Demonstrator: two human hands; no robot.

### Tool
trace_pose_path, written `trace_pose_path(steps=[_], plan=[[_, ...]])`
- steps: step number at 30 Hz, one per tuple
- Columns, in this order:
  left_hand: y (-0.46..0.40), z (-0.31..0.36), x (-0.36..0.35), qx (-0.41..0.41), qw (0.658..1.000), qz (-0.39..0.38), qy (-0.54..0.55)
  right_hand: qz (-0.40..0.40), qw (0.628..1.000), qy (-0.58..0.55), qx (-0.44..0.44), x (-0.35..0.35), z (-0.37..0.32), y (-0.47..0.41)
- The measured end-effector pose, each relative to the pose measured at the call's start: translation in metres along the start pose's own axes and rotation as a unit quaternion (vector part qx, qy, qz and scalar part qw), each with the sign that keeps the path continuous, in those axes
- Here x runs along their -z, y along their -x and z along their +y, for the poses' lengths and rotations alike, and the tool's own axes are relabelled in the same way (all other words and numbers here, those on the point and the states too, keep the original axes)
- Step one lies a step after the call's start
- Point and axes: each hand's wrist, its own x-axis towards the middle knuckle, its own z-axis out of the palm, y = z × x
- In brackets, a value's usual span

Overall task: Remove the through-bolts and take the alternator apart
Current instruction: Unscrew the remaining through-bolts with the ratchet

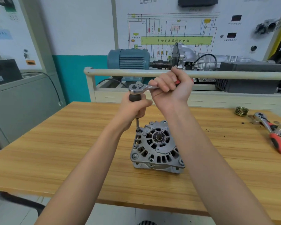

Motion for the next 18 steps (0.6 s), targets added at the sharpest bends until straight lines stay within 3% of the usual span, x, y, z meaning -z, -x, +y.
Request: trace_pose_path(steps=[3, 6, 8, 11, 14, 16, 18], plan=[[0.002, -0.005, -0.008, -0.038, 0.991, 0.128, -0.013, -0.052, 0.986, 0.078, 0.138, 0.004, 0.021, 0.026], [0.004, -0.006, -0.018, -0.096, 0.97, 0.224, -0.019, -0.141, 0.915, 0.214, 0.313, 0.009, 0.047, 0.047], [0.005, -0.005, -0.022, -0.109, 0.965, 0.24, -0.01, -0.162, 0.886, 0.256, 0.351, 0.008, 0.052, 0.049], [0.005, -0.005, -0.015, -0.073, 0.977, 0.202, -0.011, -0.139, 0.939, 0.178, 0.261, 0.004, 0.037, 0.039], [0.005, -0.005, 0.001, -0.064, 0.995, 0.077, -0.012, -0.085, 0.99, 0.087, 0.076, 0.002, 0.012, 0.017], [0.005, -0.002, 0.008, -0.056, 0.997, -0.041, -0.016, -0.062, 0.997, 0.03, -0.047, -0.002, -0.001, 0.003], [0.004, 0.001, 0.009, -0.033, 0.994, -0.094, -0.044, -0.043, 0.994, 0.003, -0.101, -0.005, -0.008, -0.005]])
